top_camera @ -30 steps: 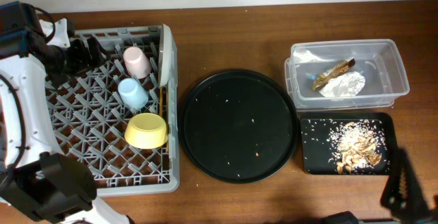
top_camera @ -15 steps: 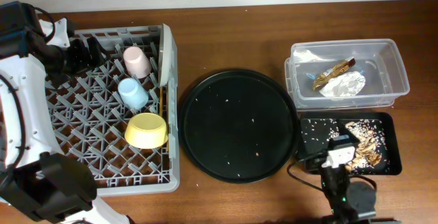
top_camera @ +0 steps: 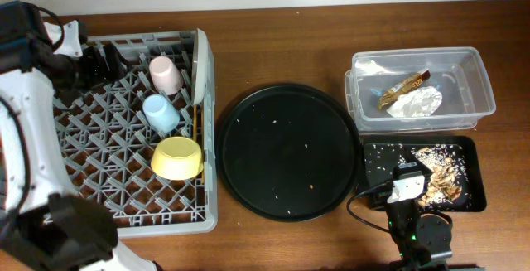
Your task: Sort waste into correct bins and load items into the dishwasher rack
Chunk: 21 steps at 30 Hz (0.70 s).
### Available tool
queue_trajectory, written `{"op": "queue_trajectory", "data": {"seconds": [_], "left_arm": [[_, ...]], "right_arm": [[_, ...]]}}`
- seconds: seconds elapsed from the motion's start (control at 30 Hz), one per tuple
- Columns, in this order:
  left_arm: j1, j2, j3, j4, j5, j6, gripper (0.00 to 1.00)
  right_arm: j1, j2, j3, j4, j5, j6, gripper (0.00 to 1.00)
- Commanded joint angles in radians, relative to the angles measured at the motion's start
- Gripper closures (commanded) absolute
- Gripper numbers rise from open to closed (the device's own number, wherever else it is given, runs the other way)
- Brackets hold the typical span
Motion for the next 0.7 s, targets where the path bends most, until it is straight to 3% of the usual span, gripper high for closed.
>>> {"op": "queue_trajectory", "data": {"seconds": [0.0,0.07,0.2,0.3,0.37,0.47,0.5,0.57,0.67], "left_arm": [[0.002,-0.298,0.011,-0.001,-0.003,-0.003,0.0],[-0.015,-0.478,-0.002,-0.001,-0.003,-0.003,0.01],[-0.238,-0.807,-0.201,-0.001,-0.003,-0.003,0.01],[-0.28,-1.223,-0.681,0.003,-0.026,-0.003,0.01],[-0.28,-1.429,-0.943,0.091,-0.083,-0.003,0.01],[-0.28,-1.632,-1.255,0.557,-0.084,-0.003,0.01],[-0.28,-1.709,-1.415,0.945,-0.085,-0.003,0.01],[-0.28,-1.761,-1.583,1.332,-0.108,-0.003,0.01],[-0.315,-1.812,-1.814,1.577,-0.255,-0.035,0.01]], "right_arm": [[-0.005,-0.007,-0.005,-0.005,0.005,-0.01,0.01],[-0.005,-0.007,-0.005,-0.005,0.005,-0.01,0.01],[-0.005,-0.007,-0.005,-0.005,0.005,-0.01,0.01],[-0.005,-0.007,-0.005,-0.005,0.005,-0.01,0.01],[-0.005,-0.007,-0.005,-0.005,0.005,-0.01,0.01],[-0.005,-0.007,-0.005,-0.005,0.005,-0.01,0.01],[-0.005,-0.007,-0.005,-0.005,0.005,-0.01,0.01],[-0.005,-0.007,-0.005,-0.005,0.005,-0.01,0.01],[-0.005,-0.007,-0.005,-0.005,0.005,-0.01,0.01]]}}
